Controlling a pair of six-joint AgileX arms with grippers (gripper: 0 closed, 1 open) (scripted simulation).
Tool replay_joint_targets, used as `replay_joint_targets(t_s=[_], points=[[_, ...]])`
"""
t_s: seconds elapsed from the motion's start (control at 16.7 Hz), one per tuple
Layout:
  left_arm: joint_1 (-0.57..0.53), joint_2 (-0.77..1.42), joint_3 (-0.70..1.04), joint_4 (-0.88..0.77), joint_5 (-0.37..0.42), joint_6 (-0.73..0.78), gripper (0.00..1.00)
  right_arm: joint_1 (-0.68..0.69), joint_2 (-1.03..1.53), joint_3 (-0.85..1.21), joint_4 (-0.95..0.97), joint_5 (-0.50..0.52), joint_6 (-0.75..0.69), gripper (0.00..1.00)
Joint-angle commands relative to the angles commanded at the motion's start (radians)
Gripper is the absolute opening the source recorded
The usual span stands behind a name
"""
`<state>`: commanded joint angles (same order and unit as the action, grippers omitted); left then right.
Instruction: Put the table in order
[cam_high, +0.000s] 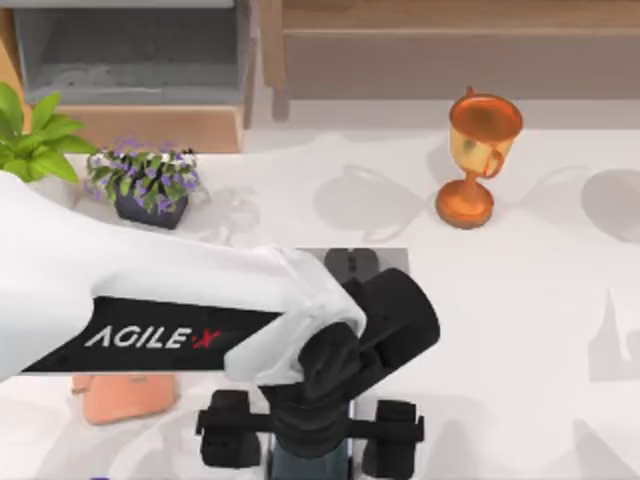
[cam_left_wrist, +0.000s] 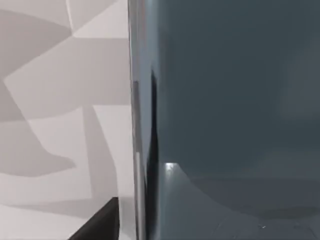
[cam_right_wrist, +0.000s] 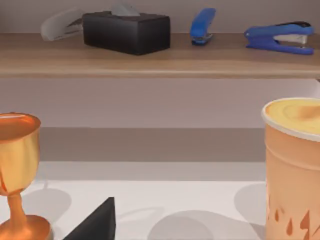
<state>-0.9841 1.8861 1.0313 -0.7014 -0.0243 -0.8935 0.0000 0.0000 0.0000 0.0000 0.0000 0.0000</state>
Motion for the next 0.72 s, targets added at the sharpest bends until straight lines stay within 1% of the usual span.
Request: replay_joint_targets(t_s=[0.6, 0.66, 0.72], points=[[0.0, 0.0, 0.0, 0.0, 0.0, 0.0, 0.02, 0.0, 0.0, 0.0, 0.0, 0.0, 0.0, 1.0], [0.0, 0.0, 0.0, 0.0, 0.0, 0.0, 0.0, 0.0, 0.0, 0.0, 0.0, 0.0, 0.0, 1.0], [0.0, 0.0, 0.0, 0.0, 0.0, 0.0, 0.0, 0.0, 0.0, 0.0, 0.0, 0.0, 0.0, 1.0]])
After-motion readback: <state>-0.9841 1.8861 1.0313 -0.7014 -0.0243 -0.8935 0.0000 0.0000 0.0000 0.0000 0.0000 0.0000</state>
